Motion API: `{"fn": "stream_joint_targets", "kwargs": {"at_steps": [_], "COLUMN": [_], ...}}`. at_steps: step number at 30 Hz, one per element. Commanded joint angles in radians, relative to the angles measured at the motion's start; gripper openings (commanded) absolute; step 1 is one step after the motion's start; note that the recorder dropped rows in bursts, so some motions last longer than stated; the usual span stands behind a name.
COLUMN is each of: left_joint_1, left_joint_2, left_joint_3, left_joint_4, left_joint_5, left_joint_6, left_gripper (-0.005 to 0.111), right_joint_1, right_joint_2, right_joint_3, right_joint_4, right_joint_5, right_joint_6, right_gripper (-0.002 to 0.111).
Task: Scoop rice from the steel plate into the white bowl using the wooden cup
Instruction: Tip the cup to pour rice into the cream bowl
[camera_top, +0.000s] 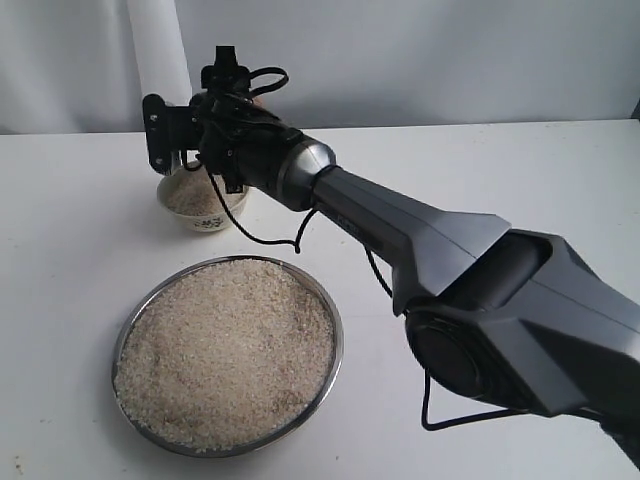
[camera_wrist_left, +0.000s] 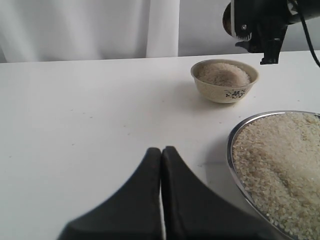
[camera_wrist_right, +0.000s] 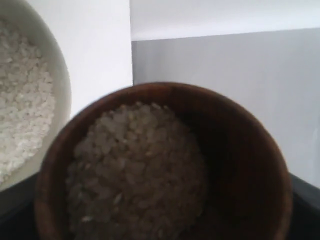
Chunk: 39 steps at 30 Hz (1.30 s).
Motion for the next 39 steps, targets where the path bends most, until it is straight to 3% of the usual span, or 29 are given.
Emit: {"fn": "stream_joint_targets", "kwargs": {"at_steps": [1,14,39], "left_joint_1": [-0.006,-0.006,-0.006], "left_joint_2": [-0.003,-0.003,-0.003], "left_joint_3": [0.002,0.002,0.002], "left_joint_4": [0.001,0.001,0.001], "left_joint_5": [-0.014,-0.014,-0.014], "left_joint_6": [0.000,-0.003,-0.004], "left_gripper": [0.000,0.000,0.000], "right_joint_1": [0.000,0.003,0.003], "right_joint_2": [0.034,0.040,0.040], "right_joint_3": [-0.011,-0.011,-0.011], "right_joint_4": [-0.103,-0.175,-0.342], "right_joint_5": [-0.040,-0.063,-0.107], "right_joint_6": [-0.046,-0.177,-0.226], "right_gripper": [0.000,0.000,0.000]}}
